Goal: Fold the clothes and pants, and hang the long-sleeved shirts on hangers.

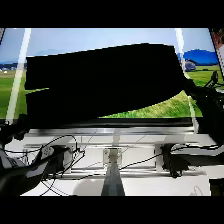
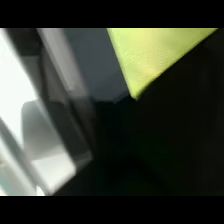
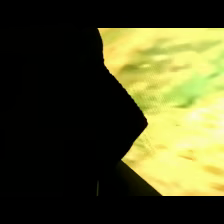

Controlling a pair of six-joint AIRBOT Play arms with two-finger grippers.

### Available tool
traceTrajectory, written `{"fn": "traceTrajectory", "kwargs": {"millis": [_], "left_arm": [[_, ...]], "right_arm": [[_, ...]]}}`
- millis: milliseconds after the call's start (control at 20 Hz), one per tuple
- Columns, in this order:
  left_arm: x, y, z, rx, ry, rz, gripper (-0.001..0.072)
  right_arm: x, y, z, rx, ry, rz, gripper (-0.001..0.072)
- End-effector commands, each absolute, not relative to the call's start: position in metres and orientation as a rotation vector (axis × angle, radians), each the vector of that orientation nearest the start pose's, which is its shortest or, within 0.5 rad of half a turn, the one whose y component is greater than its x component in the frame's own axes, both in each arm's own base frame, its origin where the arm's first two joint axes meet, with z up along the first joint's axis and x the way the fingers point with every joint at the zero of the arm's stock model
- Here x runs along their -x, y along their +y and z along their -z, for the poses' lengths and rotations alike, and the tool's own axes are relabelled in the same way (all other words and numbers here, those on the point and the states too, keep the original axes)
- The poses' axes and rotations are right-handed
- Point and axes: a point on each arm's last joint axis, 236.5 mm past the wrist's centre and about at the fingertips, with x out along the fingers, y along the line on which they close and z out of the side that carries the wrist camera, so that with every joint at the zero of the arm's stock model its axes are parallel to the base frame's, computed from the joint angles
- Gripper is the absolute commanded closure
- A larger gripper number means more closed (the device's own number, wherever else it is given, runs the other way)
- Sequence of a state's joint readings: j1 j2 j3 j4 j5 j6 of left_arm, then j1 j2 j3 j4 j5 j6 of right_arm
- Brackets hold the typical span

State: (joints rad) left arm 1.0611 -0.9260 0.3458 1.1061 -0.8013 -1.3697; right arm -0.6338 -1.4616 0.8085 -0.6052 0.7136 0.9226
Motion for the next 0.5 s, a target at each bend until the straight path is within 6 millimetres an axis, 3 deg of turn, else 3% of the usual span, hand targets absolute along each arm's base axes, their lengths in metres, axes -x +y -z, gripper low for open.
{"fn": "traceTrajectory", "kwargs": {"millis": [0,250,450], "left_arm": [[-0.212,0.174,0.093,0.991,0.856,-0.630,0.0699],[-0.249,0.199,0.030,0.934,0.685,-0.561,0.0700],[-0.257,0.214,-0.007,0.861,0.610,-0.562,0.0700]], "right_arm": [[-0.391,-0.140,0.071,-0.662,0.899,0.136,0.0695],[-0.391,-0.142,-0.006,-0.525,0.783,0.114,0.0695],[-0.348,-0.148,-0.027,-0.418,0.874,0.204,0.0696]]}}
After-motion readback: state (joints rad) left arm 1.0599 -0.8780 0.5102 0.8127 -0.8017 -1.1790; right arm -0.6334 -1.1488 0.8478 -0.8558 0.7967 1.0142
